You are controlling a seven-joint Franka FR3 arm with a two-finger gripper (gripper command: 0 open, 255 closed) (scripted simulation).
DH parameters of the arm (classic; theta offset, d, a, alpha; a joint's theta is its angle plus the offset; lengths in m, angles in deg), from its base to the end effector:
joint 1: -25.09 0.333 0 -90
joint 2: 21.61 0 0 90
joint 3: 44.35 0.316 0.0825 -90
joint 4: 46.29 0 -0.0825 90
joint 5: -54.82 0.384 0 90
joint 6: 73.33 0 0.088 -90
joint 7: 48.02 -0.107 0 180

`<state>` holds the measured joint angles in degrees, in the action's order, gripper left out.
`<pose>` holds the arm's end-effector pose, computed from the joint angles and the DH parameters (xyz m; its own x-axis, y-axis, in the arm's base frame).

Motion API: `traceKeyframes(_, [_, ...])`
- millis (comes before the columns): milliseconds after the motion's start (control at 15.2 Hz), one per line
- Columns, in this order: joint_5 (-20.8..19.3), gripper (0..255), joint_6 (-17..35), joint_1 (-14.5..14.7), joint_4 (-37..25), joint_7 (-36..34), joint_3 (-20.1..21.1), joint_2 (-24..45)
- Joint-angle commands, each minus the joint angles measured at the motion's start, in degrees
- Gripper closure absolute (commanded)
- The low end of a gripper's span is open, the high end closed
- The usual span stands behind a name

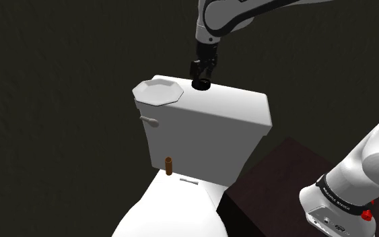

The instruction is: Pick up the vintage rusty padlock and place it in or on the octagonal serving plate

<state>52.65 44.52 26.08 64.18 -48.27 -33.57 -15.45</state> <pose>0.5749 0.1150 0.4359 0.9762 0.2155 0.0233 0.2152 -0.9765 0.0137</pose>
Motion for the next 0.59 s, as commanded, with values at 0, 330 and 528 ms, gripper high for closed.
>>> traceKeyframes(0, [-0.66,0,-3.73,-0.91,-6.86,8.99,-0.33,4.41])
traceKeyframes(330, [-0.98,0,-1.20,-1.01,-5.49,9.45,-0.32,5.69])
traceKeyframes(528, [-1.23,0,1.30,-0.99,-3.90,9.28,-0.38,6.62])
